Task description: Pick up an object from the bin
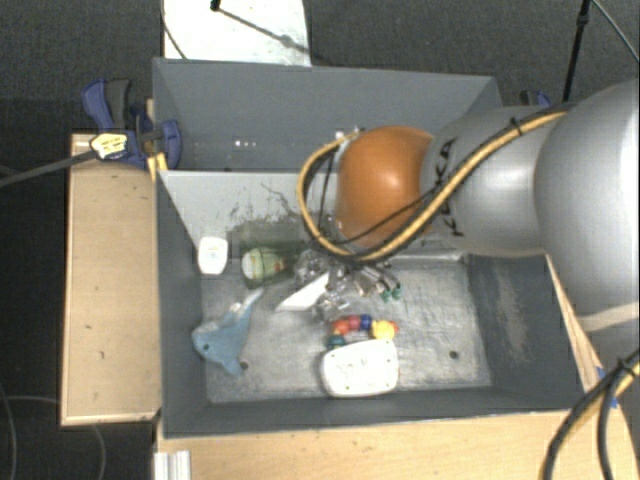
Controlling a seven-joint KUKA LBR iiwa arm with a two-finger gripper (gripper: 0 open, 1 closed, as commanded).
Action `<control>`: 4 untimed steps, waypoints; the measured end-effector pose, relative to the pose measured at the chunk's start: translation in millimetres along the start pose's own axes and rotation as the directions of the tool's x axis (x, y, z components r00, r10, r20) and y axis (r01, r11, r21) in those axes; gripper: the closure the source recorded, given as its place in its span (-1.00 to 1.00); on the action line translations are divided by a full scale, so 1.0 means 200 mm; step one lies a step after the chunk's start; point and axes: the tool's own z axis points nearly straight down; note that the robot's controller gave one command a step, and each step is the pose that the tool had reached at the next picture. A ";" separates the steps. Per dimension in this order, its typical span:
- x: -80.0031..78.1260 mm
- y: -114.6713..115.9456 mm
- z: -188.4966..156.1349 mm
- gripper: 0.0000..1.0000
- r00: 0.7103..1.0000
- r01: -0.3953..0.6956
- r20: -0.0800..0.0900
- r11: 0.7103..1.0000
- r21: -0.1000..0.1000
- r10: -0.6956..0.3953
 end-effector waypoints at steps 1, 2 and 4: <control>0.04 0.02 0.00 1.00 1.000 0.000 -0.002 1.000 0.002 0.000; 0.09 0.03 -0.09 1.00 1.000 0.005 -0.004 1.000 0.000 -0.005; 0.10 0.06 -0.05 1.00 1.000 -0.004 -0.002 1.000 0.003 0.004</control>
Offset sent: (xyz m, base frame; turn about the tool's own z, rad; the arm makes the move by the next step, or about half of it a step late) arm -0.0239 -0.0052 0.0286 -0.0096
